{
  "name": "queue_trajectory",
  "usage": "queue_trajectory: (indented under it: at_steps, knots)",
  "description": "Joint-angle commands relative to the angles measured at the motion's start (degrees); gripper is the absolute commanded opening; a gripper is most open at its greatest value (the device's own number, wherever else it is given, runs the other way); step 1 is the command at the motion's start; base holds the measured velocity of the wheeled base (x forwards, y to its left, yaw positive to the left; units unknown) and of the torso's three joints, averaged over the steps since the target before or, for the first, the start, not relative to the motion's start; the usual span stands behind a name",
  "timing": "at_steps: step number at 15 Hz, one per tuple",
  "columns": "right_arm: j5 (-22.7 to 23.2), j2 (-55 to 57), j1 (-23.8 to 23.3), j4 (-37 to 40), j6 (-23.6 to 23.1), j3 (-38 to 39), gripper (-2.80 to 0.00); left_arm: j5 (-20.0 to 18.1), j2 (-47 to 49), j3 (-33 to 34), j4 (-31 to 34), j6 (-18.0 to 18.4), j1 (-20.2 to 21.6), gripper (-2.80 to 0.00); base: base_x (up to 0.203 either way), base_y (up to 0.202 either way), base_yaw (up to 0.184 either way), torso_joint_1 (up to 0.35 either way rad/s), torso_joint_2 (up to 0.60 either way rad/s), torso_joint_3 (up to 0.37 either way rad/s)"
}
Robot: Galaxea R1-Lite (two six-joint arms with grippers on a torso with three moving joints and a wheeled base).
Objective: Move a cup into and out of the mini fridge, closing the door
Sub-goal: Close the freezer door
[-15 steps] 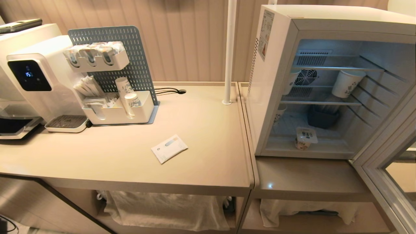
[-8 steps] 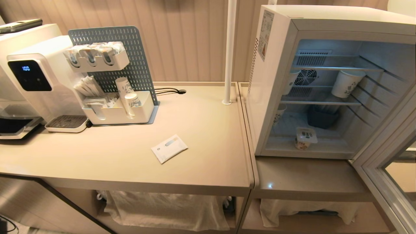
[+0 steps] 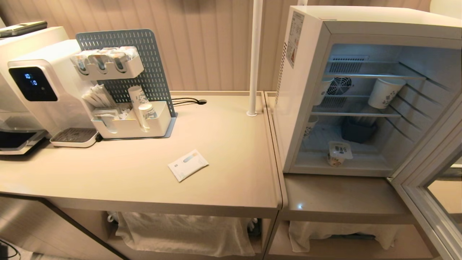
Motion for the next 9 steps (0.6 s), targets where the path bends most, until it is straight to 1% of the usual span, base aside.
queue_trajectory:
  at_steps: [1,3,4,5,6,8,9]
  knots:
    - [1.82,-1.59,-0.06,-0.80,-0.08,4.67,-2.80,0.04,0.09,0.01,-0.05,-0.05,0.00,-2.80,0.000,0.000,0.000,0.000,0.00,0.000]
    - [-5.34,-1.62,-0.06,-5.98,-0.48,11.56,-2.80,0.04,0.09,0.09,-0.05,0.03,0.00,-2.80,0.000,0.000,0.000,0.000,0.00,0.000]
    - [-9.25,-1.59,-0.06,-12.02,-0.50,15.41,-2.80,0.04,0.09,0.08,-0.05,-0.04,0.00,-2.80,0.000,0.000,0.000,0.000,0.00,0.000]
    - [-15.14,-1.58,-0.06,-16.79,-0.18,17.37,-2.80,0.04,0.09,0.09,-0.05,0.03,0.00,-2.80,0.000,0.000,0.000,0.000,0.00,0.000]
    - [-19.96,-1.56,-0.07,-17.32,0.02,17.78,-2.80,0.04,0.09,0.09,-0.05,-0.05,0.00,-2.80,0.000,0.000,0.000,0.000,0.00,0.000]
    - [-29.52,-1.59,-0.07,-14.61,0.25,17.74,-2.80,0.04,0.09,0.09,-0.05,-0.05,0.00,-2.80,0.000,0.000,0.000,0.000,0.00,0.000]
    - [-31.86,-1.56,-0.07,-11.95,0.71,17.04,-2.80,0.04,0.09,0.09,-0.05,0.01,0.00,-2.80,0.000,0.000,0.000,0.000,0.00,0.000]
